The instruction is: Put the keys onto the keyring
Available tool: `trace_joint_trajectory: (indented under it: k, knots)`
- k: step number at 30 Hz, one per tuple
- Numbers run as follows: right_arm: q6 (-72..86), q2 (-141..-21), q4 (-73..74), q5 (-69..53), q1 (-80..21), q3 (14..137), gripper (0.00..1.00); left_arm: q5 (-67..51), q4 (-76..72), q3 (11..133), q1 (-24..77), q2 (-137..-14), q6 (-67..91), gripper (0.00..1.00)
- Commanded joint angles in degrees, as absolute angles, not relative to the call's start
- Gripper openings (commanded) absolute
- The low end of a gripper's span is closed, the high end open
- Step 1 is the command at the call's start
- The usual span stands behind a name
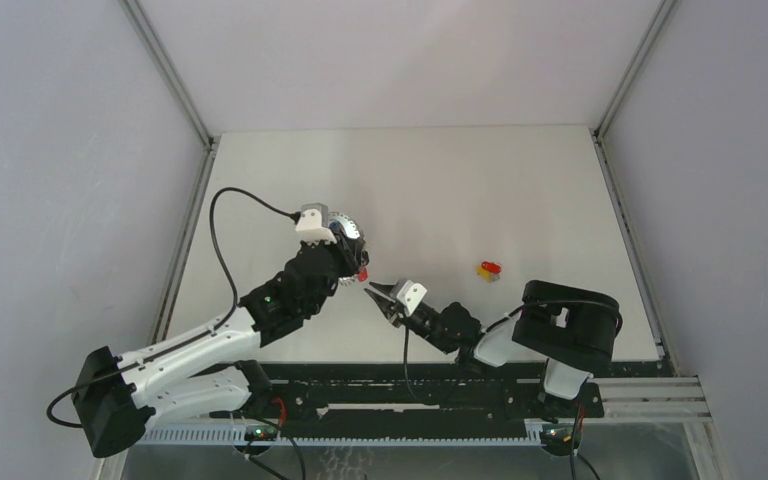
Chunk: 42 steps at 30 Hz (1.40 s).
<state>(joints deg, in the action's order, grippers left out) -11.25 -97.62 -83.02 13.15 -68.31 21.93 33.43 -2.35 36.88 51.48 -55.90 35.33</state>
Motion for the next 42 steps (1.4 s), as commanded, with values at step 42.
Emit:
trace_joint_trajectory:
  k: [42]
  knots:
    - [-15.5,-96.7,-86.0,10.8,-67.9,26.6,0.12,29.4,-7.9,39.6,51.9,-54.7,34.5,0.0]
